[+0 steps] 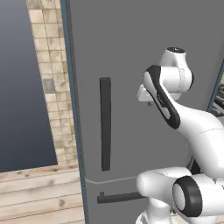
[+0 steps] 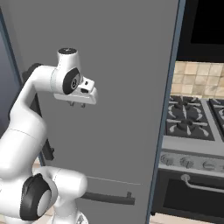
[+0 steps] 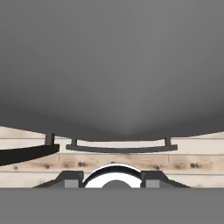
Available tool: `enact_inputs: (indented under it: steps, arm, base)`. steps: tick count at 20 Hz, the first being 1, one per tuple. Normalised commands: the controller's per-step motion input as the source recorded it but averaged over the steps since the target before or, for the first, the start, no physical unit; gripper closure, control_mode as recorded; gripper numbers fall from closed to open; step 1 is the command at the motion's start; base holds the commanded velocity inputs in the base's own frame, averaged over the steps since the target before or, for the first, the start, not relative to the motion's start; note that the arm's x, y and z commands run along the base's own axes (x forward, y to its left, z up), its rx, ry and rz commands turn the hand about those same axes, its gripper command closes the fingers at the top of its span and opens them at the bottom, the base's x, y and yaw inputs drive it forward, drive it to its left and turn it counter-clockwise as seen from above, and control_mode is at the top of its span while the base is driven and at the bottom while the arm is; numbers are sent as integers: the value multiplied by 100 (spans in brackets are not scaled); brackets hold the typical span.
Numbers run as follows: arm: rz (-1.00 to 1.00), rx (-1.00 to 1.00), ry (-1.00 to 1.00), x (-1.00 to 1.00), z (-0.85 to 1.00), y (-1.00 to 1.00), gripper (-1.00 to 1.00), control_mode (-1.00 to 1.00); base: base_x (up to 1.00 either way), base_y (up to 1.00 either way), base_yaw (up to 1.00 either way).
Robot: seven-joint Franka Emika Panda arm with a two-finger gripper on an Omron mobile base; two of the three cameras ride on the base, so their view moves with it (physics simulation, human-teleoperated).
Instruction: Retrieve a lemon from the fridge and place it on the cutting board with the fish.
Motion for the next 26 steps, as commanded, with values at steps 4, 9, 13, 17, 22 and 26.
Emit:
enact_inputs:
  steps: [4,9,13,17,22,26]
  arm:
    - [0,0,0,0,0,0,-100,100]
    - [0,0,0,0,0,0,-100,100]
    - [0,0,0,0,0,0,-100,100]
    - [0,0,0,0,0,0,-100,100]
    - [0,0,0,0,0,0,-100,100]
    - [0,0,0,0,0,0,-100,100]
  base:
    - [-14,3,-1]
    - [-67,26,-11]
    - [-62,49,-13]
    - [-14,60,-11]
    - [0,53,-22]
    - [0,50,-27]
